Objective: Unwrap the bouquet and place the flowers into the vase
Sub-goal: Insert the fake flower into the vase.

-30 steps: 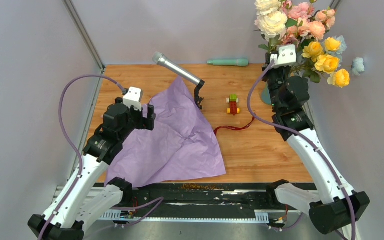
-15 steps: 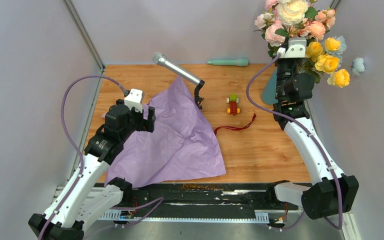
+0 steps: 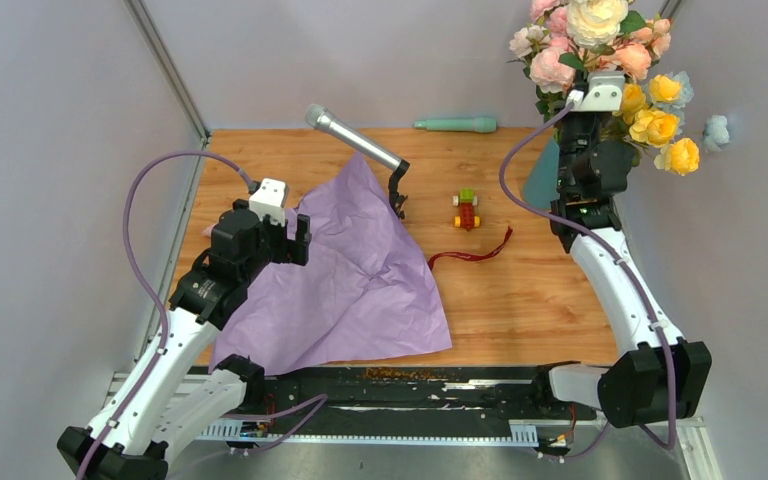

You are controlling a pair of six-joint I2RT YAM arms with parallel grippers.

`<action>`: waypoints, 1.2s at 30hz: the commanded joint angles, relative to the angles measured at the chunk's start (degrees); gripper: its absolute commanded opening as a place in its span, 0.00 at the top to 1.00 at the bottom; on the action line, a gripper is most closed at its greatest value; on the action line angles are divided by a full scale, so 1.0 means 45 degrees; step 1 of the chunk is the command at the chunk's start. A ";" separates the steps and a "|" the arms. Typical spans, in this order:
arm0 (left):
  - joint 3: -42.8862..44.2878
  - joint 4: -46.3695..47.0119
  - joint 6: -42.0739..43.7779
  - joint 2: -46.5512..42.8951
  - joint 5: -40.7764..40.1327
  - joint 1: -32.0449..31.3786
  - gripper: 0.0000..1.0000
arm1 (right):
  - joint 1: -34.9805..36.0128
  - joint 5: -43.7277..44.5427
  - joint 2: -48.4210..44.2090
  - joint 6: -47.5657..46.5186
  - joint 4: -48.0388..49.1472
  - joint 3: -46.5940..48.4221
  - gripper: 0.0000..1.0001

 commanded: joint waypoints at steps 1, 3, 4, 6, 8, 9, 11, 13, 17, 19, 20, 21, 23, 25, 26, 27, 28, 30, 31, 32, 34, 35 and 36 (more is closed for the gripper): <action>-0.0106 0.0253 0.0191 -0.0110 -0.0064 0.0029 0.00 | -0.0380 -0.0459 0.0070 0.1198 0.0443 0.0626 1.00; -0.0125 0.0245 0.0191 -0.0110 0.0028 0.0041 0.00 | -0.0637 -0.0604 0.0194 0.1658 0.0306 0.0670 1.00; -0.0137 0.0268 0.0201 -0.0120 0.0096 0.0043 0.00 | -0.0725 -0.0662 0.0272 0.1802 0.0233 0.0702 1.00; -0.0163 0.0312 0.0209 -0.0138 0.0229 0.0043 0.00 | -0.0787 -0.0703 0.0440 0.1893 0.0190 0.0715 1.00; -0.0173 0.0328 0.0202 -0.0131 0.0243 0.0043 0.00 | -0.0829 -0.0703 0.0622 0.1895 0.0134 0.0768 1.00; -0.0185 0.0313 0.0197 -0.0130 0.0203 0.0043 0.00 | -0.0832 -0.0699 0.0696 0.1896 0.0071 0.0785 1.00; -0.0188 0.0289 0.0192 -0.0120 0.0130 0.0043 0.00 | -0.0872 -0.0696 0.0843 0.1920 0.0000 0.0810 1.00; -0.0182 0.0266 0.0177 -0.0111 0.0084 0.0043 0.00 | -0.0872 -0.0685 0.0971 0.1923 -0.0006 0.0733 1.00; -0.0189 0.0244 0.0153 -0.0110 0.0085 0.0043 0.00 | -0.0891 -0.0589 0.1094 0.1915 0.0023 0.0527 1.00; -0.0189 0.0243 0.0152 -0.0115 0.0101 0.0043 0.00 | -0.0891 -0.0554 0.1148 0.1853 0.0033 0.0420 1.00; -0.0189 0.0243 0.0142 -0.0113 0.0104 0.0033 0.00 | -0.0896 -0.0526 0.1184 0.1797 0.0033 0.0373 1.00; -0.0189 0.0243 0.0135 -0.0101 0.0115 0.0031 0.00 | -0.0904 -0.0506 0.1218 0.1766 0.0033 0.0305 1.00; -0.0189 0.0243 0.0128 -0.0092 0.0129 0.0042 0.00 | -0.0924 -0.0515 0.1277 0.1707 0.0033 0.0185 1.00; -0.0189 0.0248 0.0132 -0.0081 0.0138 0.0043 0.00 | -0.0915 -0.0506 0.1343 0.1664 0.0005 0.0068 1.00; -0.0189 0.0259 0.0132 -0.0076 0.0143 0.0043 0.00 | -0.0916 -0.0513 0.1375 0.1644 -0.0005 0.0002 1.00; -0.0189 0.0261 0.0132 -0.0063 0.0144 0.0043 0.00 | -0.0921 -0.0511 0.1431 0.1625 -0.0006 -0.0065 1.00; -0.0204 0.0262 0.0133 -0.0057 0.0144 0.0043 0.00 | -0.0917 -0.0499 0.1474 0.1608 -0.0021 -0.0110 1.00; -0.0208 0.0263 0.0133 -0.0038 0.0145 0.0043 0.00 | -0.0937 -0.0498 0.1586 0.1555 -0.0040 -0.0188 1.00; -0.0208 0.0258 0.0133 -0.0024 0.0169 0.0043 0.00 | -0.0936 -0.0497 0.1630 0.1531 -0.0054 -0.0218 1.00; -0.0208 0.0251 0.0133 -0.0018 0.0186 0.0043 0.00 | -0.0931 -0.0492 0.1679 0.1508 -0.0063 -0.0249 1.00; -0.0204 0.0269 0.0133 0.0019 0.0257 0.0043 0.00 | -0.0965 -0.0472 0.1772 0.1505 -0.0102 -0.0304 1.00; -0.0193 0.0264 0.0133 0.0034 0.0309 0.0043 0.00 | -0.0986 -0.0472 0.1807 0.1505 -0.0113 -0.0333 1.00; -0.0191 0.0264 0.0133 0.0040 0.0334 0.0043 0.00 | -0.1003 -0.0489 0.1853 0.1505 -0.0122 -0.0365 1.00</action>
